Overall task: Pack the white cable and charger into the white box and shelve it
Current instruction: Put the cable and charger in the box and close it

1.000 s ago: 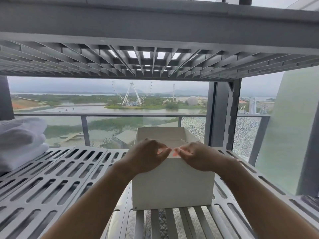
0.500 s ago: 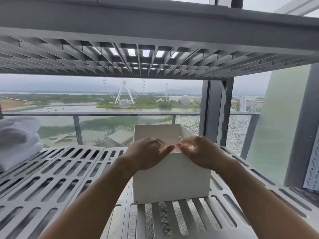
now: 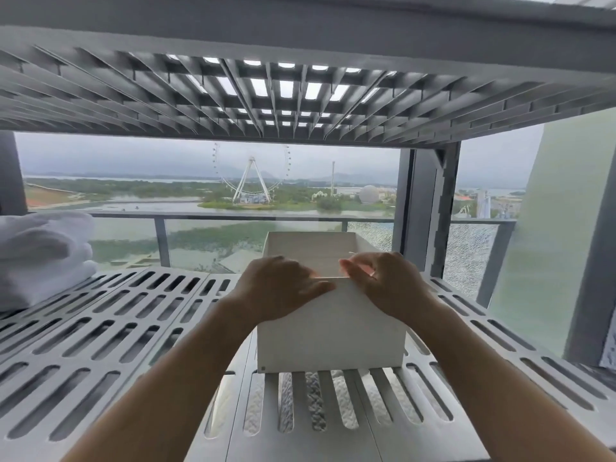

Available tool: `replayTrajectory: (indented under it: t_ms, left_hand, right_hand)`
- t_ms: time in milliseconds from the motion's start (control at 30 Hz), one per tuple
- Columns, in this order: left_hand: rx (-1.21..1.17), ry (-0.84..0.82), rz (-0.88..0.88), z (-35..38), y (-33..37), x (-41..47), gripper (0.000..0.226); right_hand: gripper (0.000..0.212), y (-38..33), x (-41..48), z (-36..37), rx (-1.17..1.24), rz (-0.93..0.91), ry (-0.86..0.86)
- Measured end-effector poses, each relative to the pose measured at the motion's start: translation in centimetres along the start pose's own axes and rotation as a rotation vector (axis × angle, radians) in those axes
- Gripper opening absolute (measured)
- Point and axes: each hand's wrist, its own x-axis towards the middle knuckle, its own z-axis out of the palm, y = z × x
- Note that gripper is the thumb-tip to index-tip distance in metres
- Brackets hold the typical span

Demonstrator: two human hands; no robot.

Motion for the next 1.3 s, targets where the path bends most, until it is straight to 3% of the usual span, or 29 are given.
replayTrajectory:
  t_ms: [133,233,533,700,833,1033,1300]
  left_hand:
    - [-0.074,0.197,0.007,0.6,0.1,-1.7,0.036]
    - [-0.072,0.215,-0.023,0.7,0.9,-2.5,0.032]
    - [-0.038,0.155,-0.155,0.0,3.1,-2.9,0.044]
    - [-0.024,0.174,-0.176,0.2,3.6,-2.8,0.042]
    - [-0.001,0.177,-0.205,0.6,4.3,-2.8,0.045]
    - [0.097,0.128,-0.137,0.8,3.8,-3.3,0.065]
    - [0.004,0.179,-0.145,0.6,3.5,-3.3,0.064]
  right_hand:
    - [0.055,-0.3,-0.1,-0.6,0.106,-0.044,-0.048]
    - [0.039,-0.2,-0.5,-0.7,0.146,-0.055,-0.082]
    - [0.038,-0.1,-1.8,-0.5,-0.098,-0.168,-0.066]
    - [0.047,0.4,-2.4,-0.6,-0.027,-0.129,-0.010]
    - [0.042,0.3,-2.8,0.2,-0.041,-0.124,0.046]
    - [0.057,0.5,-3.4,0.7,-0.152,-0.155,0.021]
    - [0.054,-0.7,-2.8,0.1,-0.208,-0.042,-0.036]
